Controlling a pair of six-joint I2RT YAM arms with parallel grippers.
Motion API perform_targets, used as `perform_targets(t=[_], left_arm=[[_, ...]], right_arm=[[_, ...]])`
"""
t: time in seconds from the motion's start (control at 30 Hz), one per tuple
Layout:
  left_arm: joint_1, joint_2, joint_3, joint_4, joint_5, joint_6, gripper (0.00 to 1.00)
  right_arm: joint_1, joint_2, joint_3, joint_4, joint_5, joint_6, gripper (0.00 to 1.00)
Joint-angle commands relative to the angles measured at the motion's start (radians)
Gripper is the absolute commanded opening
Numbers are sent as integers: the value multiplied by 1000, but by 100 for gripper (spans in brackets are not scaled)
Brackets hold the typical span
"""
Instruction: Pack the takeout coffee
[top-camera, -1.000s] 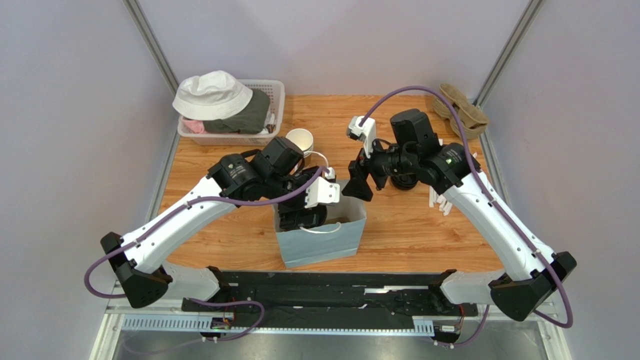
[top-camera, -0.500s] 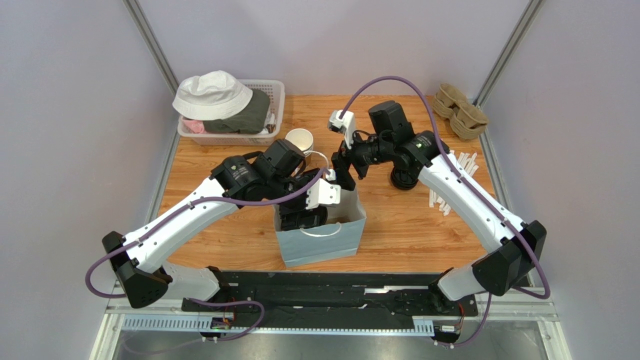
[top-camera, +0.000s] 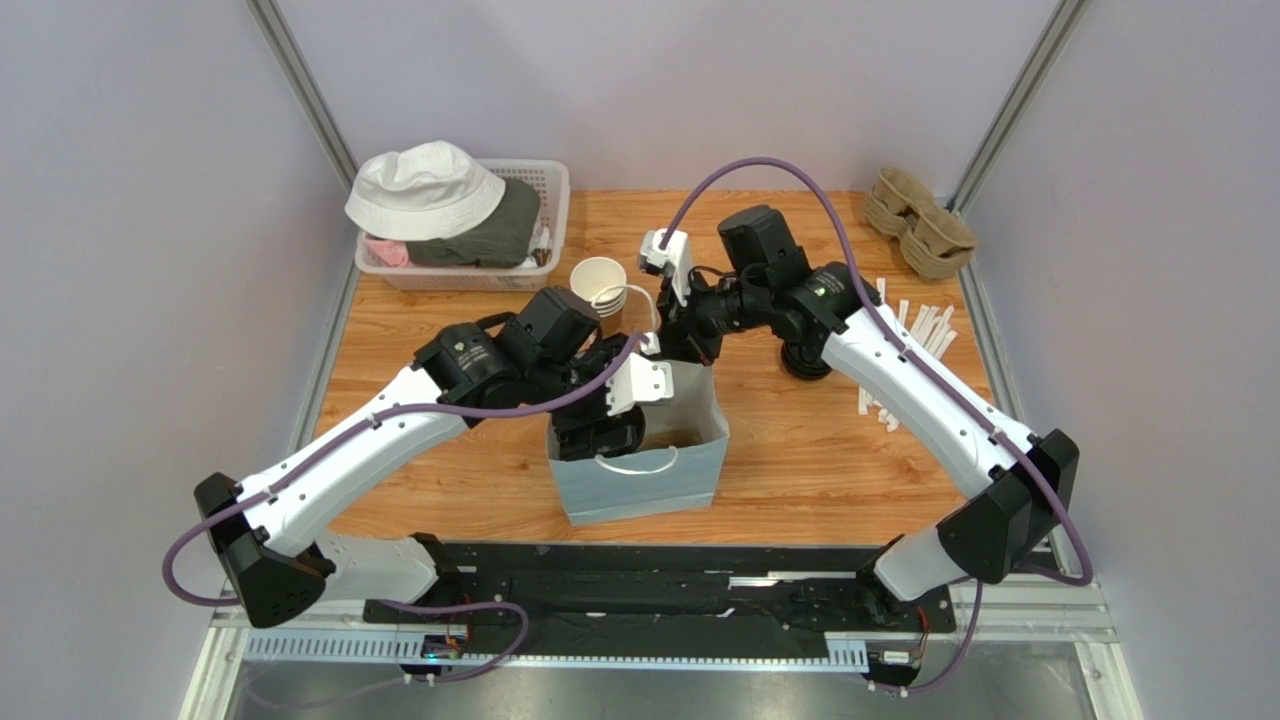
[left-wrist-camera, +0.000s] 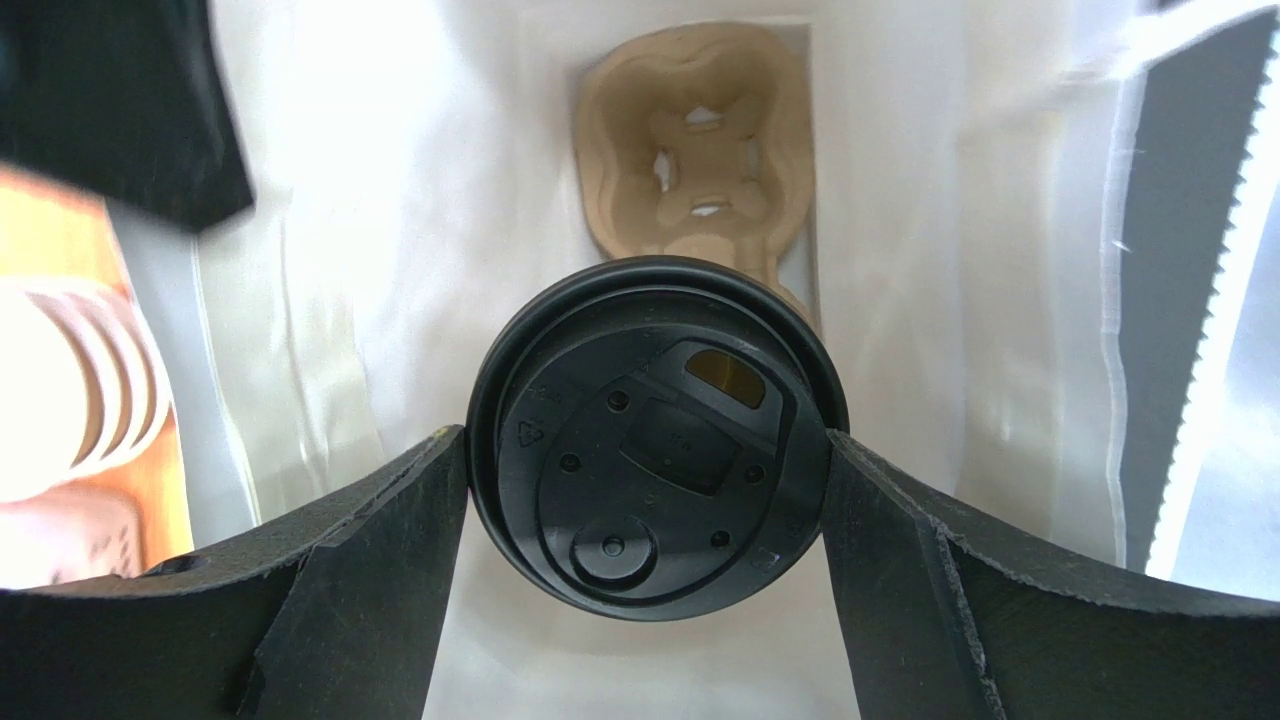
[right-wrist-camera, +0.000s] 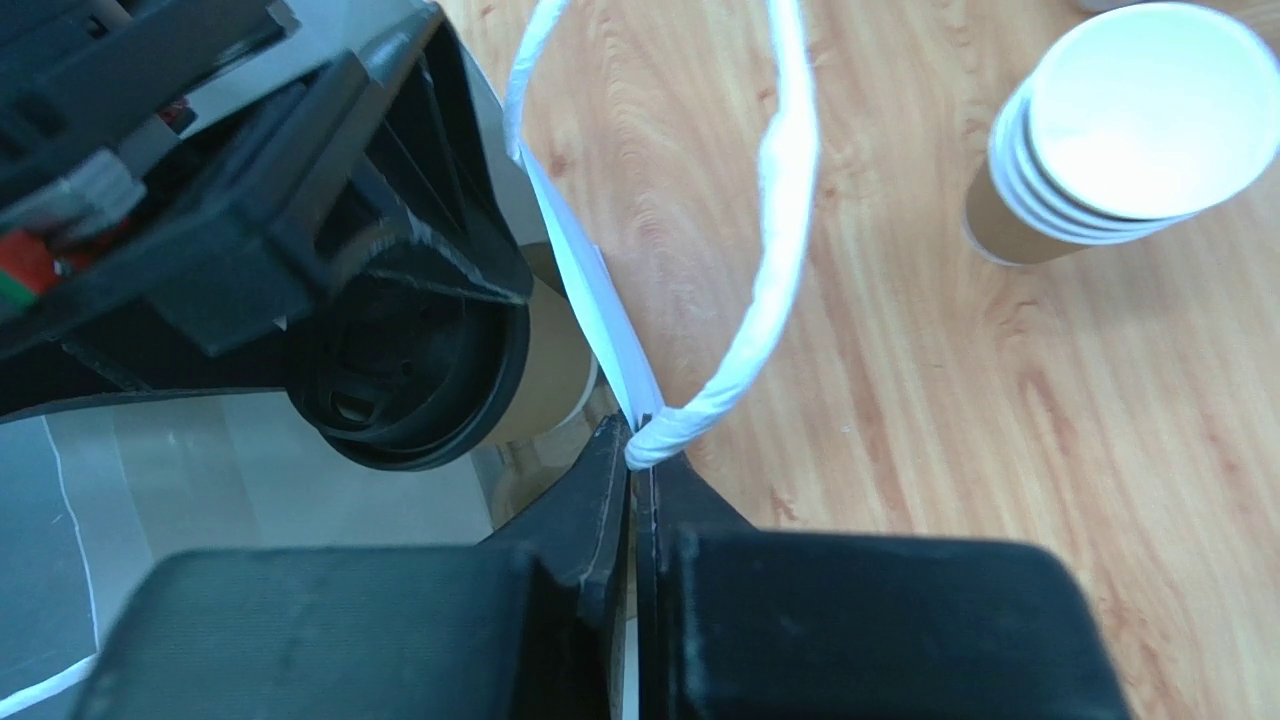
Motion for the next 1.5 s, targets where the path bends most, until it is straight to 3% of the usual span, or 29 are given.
perform_targets(t=[0.0,0.27,0.43,0.7,1.03,1.47], left_arm=[[7,-67,-16,102,-85,-99,13],[9,-115,-89,203,-128,-129,13],[0,-130,-133,247,-150,-46,13],[-94,-227,-306,350,-298,85,12],[-146,-288,-412,375,-337,164,10],[-168,-290,-504,464,-449,211,6]], right_arm=[[2,-117,-7,144,73,47,0],[48,-217,-110,221,113,14,0],[91,-250,-142,236,145,8,0],[195,-348,-257,300,296,1,0],[248,-425,-312,356,412,2,0],[304,-470,-400,380,368,-73,0]])
